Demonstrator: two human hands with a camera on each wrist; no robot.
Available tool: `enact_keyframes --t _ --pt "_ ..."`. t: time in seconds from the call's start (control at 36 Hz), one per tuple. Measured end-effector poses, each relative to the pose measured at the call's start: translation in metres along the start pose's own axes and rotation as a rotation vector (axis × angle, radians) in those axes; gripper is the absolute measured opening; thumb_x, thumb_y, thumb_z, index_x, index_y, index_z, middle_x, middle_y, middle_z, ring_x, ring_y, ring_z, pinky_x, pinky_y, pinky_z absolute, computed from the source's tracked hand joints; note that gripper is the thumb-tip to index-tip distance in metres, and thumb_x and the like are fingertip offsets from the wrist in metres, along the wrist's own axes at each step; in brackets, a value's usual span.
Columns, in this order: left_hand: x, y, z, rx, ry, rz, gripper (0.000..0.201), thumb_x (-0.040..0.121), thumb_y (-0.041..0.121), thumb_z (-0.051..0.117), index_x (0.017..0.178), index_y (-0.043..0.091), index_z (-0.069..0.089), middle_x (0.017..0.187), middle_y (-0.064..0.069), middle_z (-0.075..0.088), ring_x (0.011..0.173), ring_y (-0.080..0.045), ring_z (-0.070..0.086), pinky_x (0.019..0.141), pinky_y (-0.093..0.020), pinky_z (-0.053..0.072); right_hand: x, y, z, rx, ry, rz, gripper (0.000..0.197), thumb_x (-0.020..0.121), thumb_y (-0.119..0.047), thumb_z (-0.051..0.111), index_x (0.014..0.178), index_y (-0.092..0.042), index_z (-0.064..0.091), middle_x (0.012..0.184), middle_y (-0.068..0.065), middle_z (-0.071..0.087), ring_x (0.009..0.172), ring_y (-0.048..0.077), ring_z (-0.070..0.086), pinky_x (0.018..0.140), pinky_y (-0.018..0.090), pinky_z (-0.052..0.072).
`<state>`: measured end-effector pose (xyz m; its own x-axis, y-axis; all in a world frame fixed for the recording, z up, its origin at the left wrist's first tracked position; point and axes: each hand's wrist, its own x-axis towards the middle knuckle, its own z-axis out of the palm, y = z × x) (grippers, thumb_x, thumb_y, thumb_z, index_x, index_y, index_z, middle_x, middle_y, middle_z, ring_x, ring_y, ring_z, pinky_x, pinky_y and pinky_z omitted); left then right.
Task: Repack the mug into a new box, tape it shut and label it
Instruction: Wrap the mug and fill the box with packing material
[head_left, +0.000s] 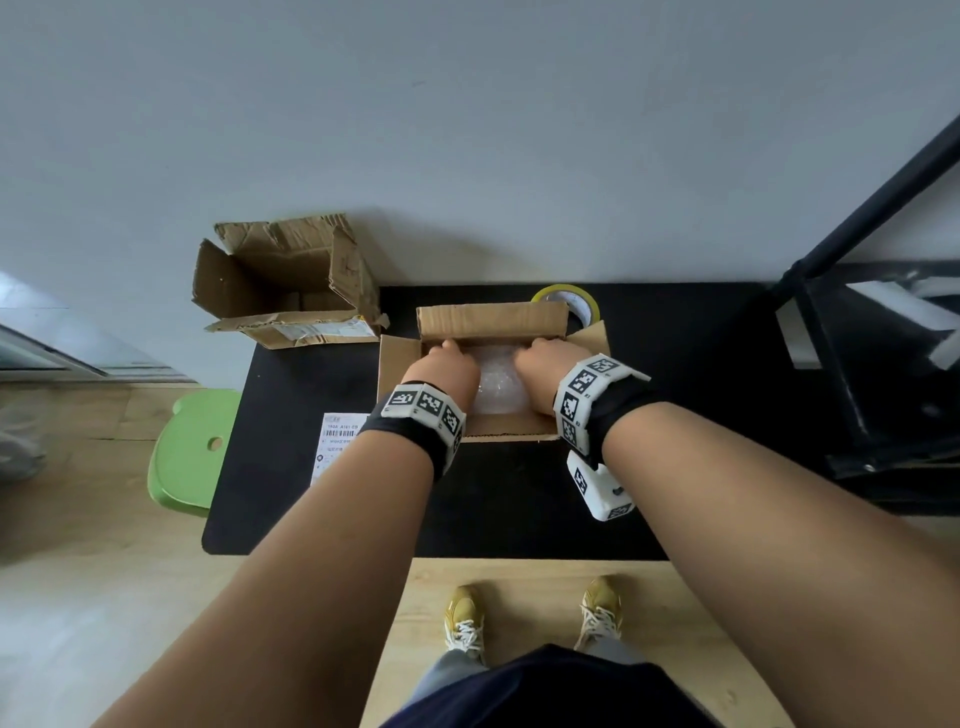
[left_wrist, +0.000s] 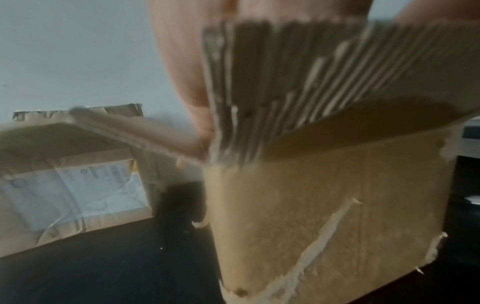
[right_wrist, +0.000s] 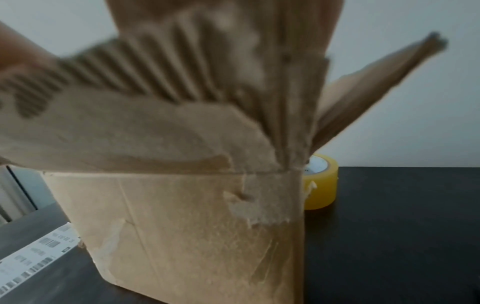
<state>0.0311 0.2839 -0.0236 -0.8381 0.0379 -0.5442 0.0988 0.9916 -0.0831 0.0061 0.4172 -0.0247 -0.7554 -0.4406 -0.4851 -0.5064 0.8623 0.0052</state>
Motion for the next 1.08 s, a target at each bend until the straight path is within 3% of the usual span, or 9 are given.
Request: enact_keyframes --t 0.14,0.28,0.56,0.83,0.97,1.08 --pt "0.009 -0.001 -0.003 0.015 0.011 0.024 0.040 0.091 0.006 0.053 0.130 0.001 0.049 0.129 -0.020 0.047 0.117 -0.036 0.053 0.095 -0.044 0.049 0.009 0.004 0.005 0.035 -0.001 0.026 0.037 0.090 -0.007 0.056 0.127 -0.004 0.051 0.124 0.018 0.055 0.112 0.035 0.057 0.092 0.045 0.051" --pt "0.011 0.003 -0.001 -0.003 0.050 0.016 0.041 0.092 0.007 0.052 0.132 0.001 0.046 0.131 -0.021 0.046 0.121 -0.035 0.049 0.094 -0.044 0.047 0.013 0.001 0.007 0.019 -0.002 0.055 0.038 0.094 -0.006 0.051 0.131 -0.002 0.043 0.130 0.021 0.049 0.119 0.036 0.051 0.093 0.044 0.046" --pt "0.000 0.000 0.005 -0.063 0.065 0.003 0.042 0.093 0.009 0.051 0.134 0.002 0.045 0.134 -0.020 0.041 0.124 -0.035 0.044 0.102 -0.044 0.044 -0.002 -0.003 0.006 0.029 0.041 0.060 0.038 0.090 -0.003 0.057 0.126 -0.001 0.047 0.126 0.021 0.051 0.113 0.036 0.055 0.091 0.044 0.049" --pt "-0.024 -0.007 0.001 -0.170 0.112 0.000 0.042 0.084 0.014 0.067 0.123 0.009 0.053 0.127 -0.012 0.049 0.116 -0.030 0.053 0.096 -0.042 0.049 -0.025 -0.006 0.011 0.153 0.082 0.075 0.033 0.088 -0.007 0.057 0.120 -0.005 0.054 0.122 0.016 0.047 0.111 0.032 0.053 0.098 0.041 0.047" --pt "-0.034 -0.007 0.003 -0.151 0.221 0.001 0.040 0.085 0.007 0.062 0.124 0.009 0.053 0.129 -0.010 0.042 0.120 -0.028 0.044 0.095 -0.043 0.048 -0.035 -0.005 0.006 0.175 0.199 0.070 0.033 0.085 -0.006 0.060 0.116 -0.009 0.051 0.119 0.012 0.043 0.110 0.029 0.049 0.087 0.043 0.051" --pt "-0.038 -0.004 0.003 -0.156 0.191 -0.014 0.041 0.086 0.004 0.058 0.127 0.006 0.049 0.132 -0.013 0.039 0.119 -0.031 0.046 0.096 -0.043 0.048 -0.039 -0.003 0.002 0.165 0.161 0.075 0.031 0.086 -0.004 0.057 0.116 -0.009 0.050 0.117 0.012 0.045 0.105 0.030 0.054 0.086 0.044 0.052"
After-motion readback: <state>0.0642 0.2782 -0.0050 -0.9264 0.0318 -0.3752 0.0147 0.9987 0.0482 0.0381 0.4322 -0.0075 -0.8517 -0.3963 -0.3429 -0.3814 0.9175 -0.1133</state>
